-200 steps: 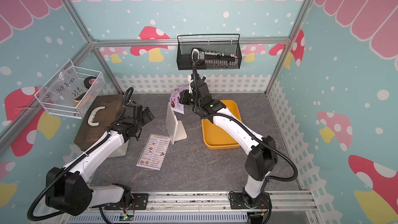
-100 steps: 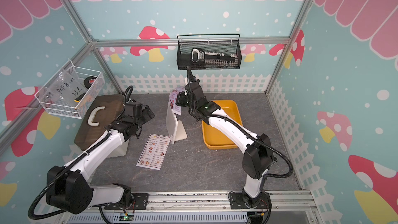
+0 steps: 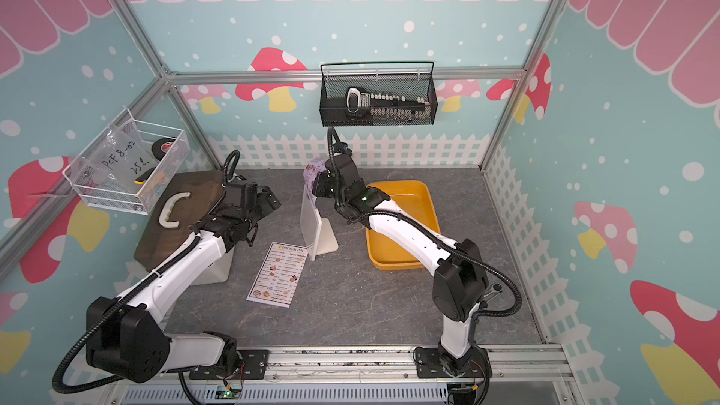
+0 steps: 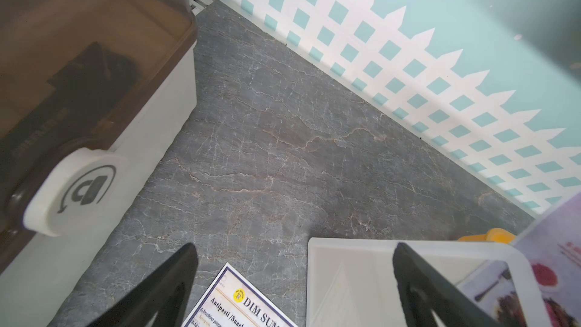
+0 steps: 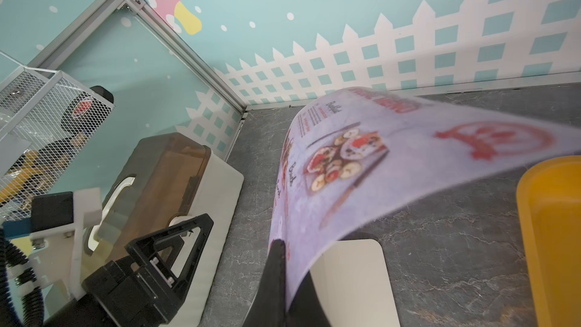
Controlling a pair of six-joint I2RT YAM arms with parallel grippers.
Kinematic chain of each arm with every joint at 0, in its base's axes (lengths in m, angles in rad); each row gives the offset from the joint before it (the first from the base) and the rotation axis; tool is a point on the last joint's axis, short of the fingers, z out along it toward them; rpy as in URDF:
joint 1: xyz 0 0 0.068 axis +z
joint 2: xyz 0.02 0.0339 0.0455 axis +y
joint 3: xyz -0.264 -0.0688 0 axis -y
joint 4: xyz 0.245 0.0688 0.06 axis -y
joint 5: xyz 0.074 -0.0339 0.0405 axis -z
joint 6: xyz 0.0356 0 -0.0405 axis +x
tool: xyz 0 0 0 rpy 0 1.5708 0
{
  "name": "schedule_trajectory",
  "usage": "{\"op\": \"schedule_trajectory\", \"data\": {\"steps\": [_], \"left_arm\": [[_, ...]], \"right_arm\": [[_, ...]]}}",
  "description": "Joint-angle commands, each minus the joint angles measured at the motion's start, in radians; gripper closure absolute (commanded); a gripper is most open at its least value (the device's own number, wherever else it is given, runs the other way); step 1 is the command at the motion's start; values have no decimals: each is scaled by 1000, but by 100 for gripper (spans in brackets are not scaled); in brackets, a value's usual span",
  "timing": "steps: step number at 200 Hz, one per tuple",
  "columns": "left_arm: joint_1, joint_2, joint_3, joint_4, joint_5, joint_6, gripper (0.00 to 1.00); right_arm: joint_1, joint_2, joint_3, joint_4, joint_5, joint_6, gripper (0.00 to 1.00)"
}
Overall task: Replace the menus in the menu holders
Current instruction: Insert the menu into the menu holder.
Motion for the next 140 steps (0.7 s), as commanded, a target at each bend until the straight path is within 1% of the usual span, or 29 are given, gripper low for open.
{"op": "schedule_trajectory", "data": {"steps": [1,46,118,140], "left_arm": [[8,14,37,14,-3,-15,3],[7,14,49,16,-5,-13,3],[8,6,48,16,-8,-14,3],[8,5,50,15,-8,-15,3]], "right_arm": [[14,-6,-14,27,47,11,100],[13,-34,-9,20,75,-35,100],[12,-66,-63,26,24,-97,100],[12,-68,-69,31,12,-94,100]]}}
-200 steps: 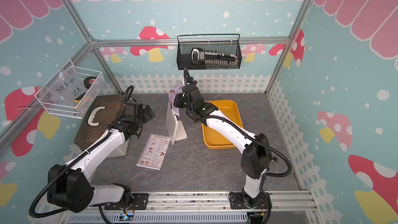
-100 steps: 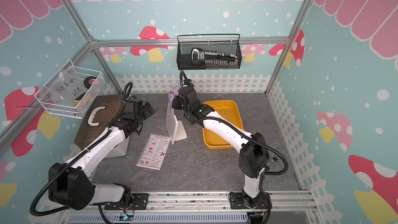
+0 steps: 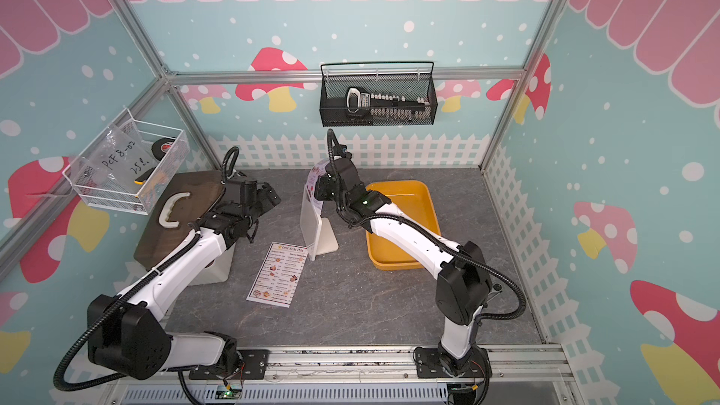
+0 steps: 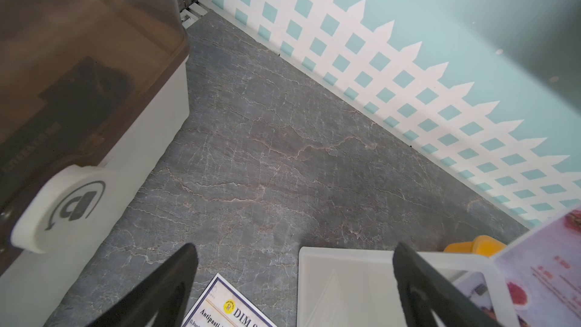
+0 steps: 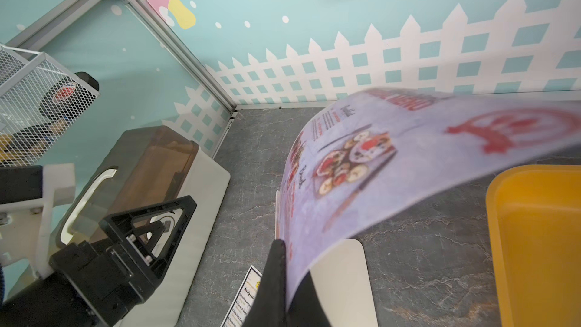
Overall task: Replace the menus in the menu holders
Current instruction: Insert the menu into the menu holder.
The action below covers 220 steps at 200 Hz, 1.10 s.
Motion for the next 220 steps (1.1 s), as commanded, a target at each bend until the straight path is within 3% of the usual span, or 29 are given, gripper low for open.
{"op": "schedule_trajectory", "data": {"steps": [1,220], "left_arm": [[8,-5,24,7,-8,-14,3],[8,12,58,9,-19,-15,3]], "right_arm": [[4,-34,-15,22,-18,-17,100],[13,-75,-218,221,-19,-15,100]]}}
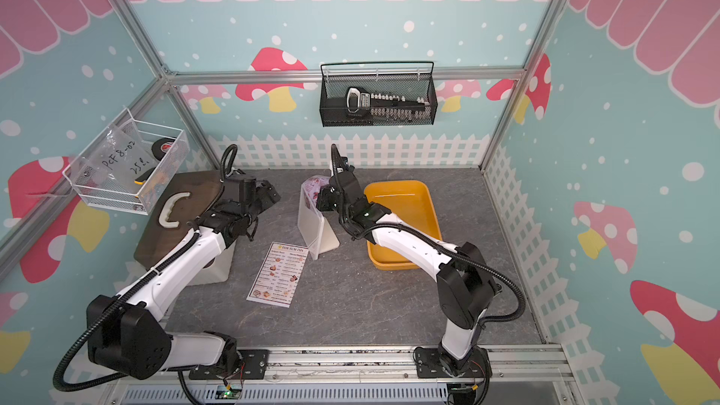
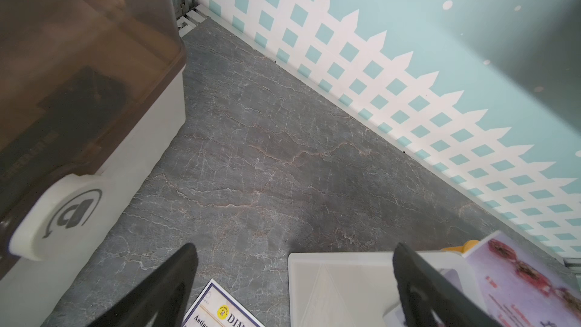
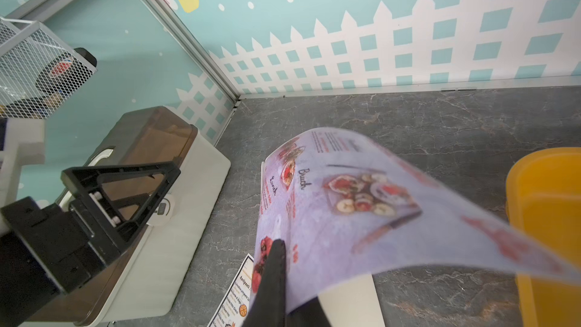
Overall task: Replace the menus in the menu holders
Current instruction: Insert the menu into the menu holder.
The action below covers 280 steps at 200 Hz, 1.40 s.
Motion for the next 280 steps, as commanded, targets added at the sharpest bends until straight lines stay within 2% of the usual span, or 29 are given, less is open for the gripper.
{"op": "schedule_trajectory", "data": {"steps": [1,54,167,280], "left_arm": [[8,9,36,7,-18,-12,3],[7,9,36,9,-15,-15,3],[7,8,42,16,-25,-10,3],[7,7,43,21,-22,-15,3]], "right_arm": [[8,-40,-27,49,7,-15,100],[8,-36,-8,104,48,-94,100],[20,-60,-164,325,29,-128,100],[38,-107,-249,406,64,-176,99]]}}
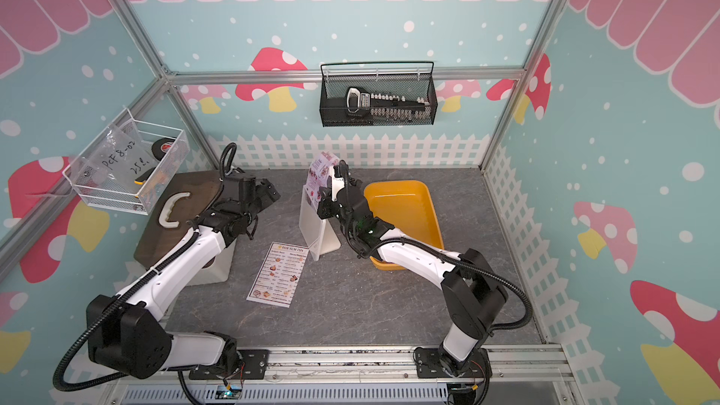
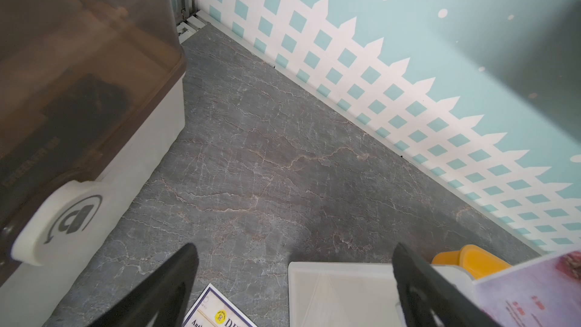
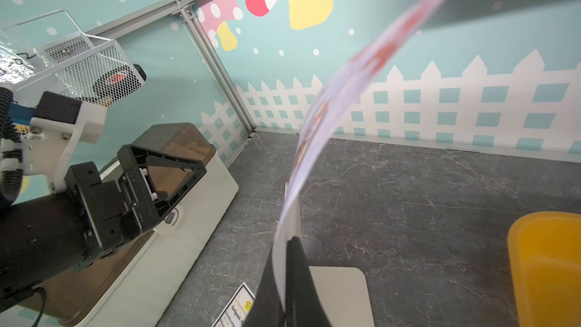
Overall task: Replace the menus in the menu holders
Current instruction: Insert the menu into the menu holder.
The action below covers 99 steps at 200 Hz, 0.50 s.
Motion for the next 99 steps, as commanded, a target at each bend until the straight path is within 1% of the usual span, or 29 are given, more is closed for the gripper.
{"op": "schedule_trajectory", "data": {"steps": [1,65,99], "left_arm": [[7,5,31,19,-14,-15,3],[6,6,30,20,-15,-13,3],[6,6,34,23,-13,-11,3]], "right_arm": [[6,-23,-29,54,18,-27,99],[13,-23,-90,149,32,-38,98],[13,-26,-74,166,39,-88,98]]}}
